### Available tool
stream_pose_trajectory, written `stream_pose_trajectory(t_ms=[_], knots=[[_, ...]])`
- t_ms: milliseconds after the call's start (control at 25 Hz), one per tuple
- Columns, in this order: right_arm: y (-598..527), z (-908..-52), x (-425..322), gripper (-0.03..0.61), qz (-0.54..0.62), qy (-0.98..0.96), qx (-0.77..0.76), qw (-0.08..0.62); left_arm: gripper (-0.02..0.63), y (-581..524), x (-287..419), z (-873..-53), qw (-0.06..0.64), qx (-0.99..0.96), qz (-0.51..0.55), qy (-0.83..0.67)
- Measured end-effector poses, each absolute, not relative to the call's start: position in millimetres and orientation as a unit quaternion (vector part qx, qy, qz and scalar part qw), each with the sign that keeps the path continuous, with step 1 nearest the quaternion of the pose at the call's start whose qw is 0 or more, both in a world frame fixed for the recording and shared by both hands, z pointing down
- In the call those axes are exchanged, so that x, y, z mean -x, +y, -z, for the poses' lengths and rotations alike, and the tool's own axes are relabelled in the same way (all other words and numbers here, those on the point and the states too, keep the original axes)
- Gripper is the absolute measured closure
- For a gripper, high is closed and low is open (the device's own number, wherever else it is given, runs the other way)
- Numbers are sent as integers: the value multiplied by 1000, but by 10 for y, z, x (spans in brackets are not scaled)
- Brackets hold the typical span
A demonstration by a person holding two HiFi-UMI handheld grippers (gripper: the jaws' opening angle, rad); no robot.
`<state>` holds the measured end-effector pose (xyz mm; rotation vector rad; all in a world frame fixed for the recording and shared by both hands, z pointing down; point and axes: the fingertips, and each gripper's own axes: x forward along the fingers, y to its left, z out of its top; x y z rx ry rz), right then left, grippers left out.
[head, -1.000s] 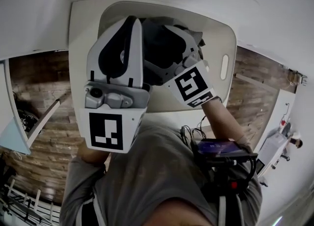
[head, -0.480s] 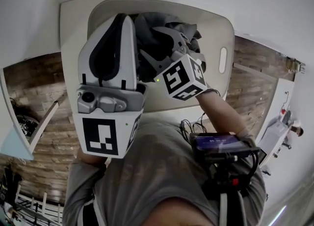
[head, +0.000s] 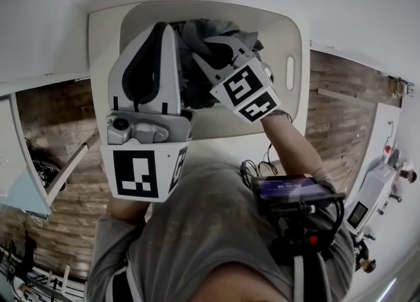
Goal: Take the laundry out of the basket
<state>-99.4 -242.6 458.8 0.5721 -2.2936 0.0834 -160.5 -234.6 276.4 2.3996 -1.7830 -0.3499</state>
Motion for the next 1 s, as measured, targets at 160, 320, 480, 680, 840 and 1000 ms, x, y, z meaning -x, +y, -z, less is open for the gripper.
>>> stream_pose_trajectory(t_ms=[160, 320, 480, 680, 840, 1000], knots=[[-2501, -4389, 873, 508, -59, -907, -255, 329, 606, -2249, 1519, -2625, 50, -798, 112, -591], [-2548, -4101, 754, 509, -65, -915, -289, 273, 606, -2122, 1455, -2489, 31, -798, 110, -592], [-2547, -3655, 634, 509, -62, -922, -321, 207, 606, -1944, 1387, -2311, 11, -799, 109, -592], [-2461, -3042, 554, 509, -38, -929, -341, 137, 606, -1718, 1279, -2085, -17, -801, 112, -588], [-2346, -2596, 503, 511, -16, -933, -345, 96, 606, -1537, 1175, -1971, -31, -804, 113, -583], [-2269, -2142, 457, 512, 18, -935, -349, 68, 606, -1381, 1084, -1825, -53, -805, 115, -580]])
